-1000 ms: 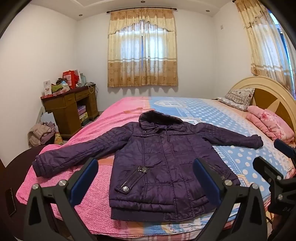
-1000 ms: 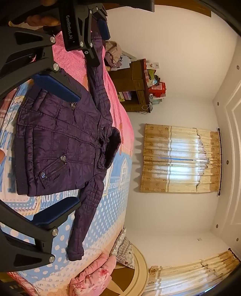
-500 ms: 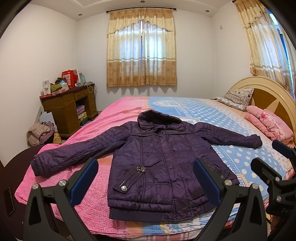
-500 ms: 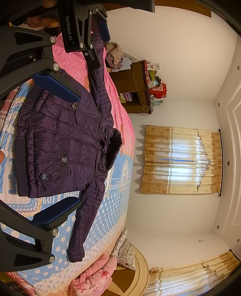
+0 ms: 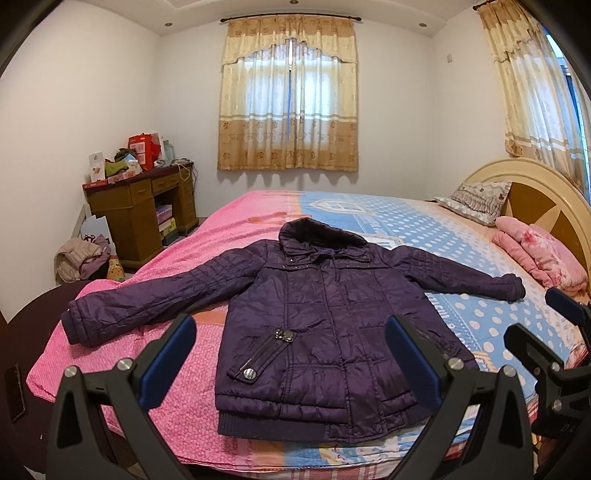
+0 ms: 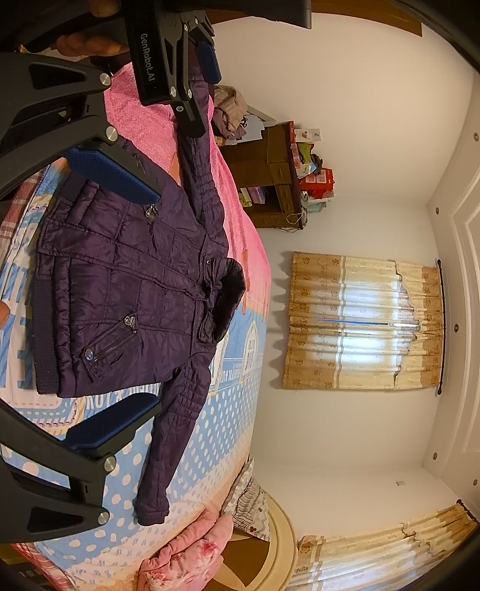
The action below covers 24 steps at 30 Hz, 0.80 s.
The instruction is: Fold large clothes
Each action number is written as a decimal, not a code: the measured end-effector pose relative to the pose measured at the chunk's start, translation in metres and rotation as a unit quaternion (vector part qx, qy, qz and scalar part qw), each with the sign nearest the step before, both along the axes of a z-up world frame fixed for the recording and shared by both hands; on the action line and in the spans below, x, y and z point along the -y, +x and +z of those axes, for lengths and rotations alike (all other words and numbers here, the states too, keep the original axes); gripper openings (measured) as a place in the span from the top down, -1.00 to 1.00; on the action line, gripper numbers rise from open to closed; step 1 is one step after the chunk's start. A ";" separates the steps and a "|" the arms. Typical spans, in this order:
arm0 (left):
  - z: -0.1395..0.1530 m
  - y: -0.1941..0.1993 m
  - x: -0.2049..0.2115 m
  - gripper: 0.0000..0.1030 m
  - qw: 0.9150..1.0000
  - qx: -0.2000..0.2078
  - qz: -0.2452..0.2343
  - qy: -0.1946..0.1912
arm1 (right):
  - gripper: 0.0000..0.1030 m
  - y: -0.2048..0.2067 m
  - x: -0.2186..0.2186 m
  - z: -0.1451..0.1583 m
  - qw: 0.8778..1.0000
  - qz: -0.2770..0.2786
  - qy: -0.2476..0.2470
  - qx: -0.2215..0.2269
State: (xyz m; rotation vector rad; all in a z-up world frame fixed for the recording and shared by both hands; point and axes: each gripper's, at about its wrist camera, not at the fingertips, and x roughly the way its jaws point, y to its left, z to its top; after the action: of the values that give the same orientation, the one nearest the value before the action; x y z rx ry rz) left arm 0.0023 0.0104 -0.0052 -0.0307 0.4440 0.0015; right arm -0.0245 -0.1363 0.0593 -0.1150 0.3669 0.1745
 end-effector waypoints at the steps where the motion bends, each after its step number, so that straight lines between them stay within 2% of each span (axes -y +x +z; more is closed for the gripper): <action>1: 0.000 0.000 0.000 -1.00 1.000 0.001 0.001 -0.001 | -0.98 0.000 0.000 0.000 1.000 0.000 0.000 0.000; 24: -0.002 0.002 -0.003 -1.00 1.000 -0.001 0.002 -0.006 | -0.98 0.000 0.000 -0.001 1.000 0.005 -0.002 -0.002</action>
State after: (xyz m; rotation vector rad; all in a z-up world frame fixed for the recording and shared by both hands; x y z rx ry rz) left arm 0.0038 0.0130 -0.0068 -0.0437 0.4451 0.0033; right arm -0.0245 -0.1367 0.0586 -0.1199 0.3712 0.1841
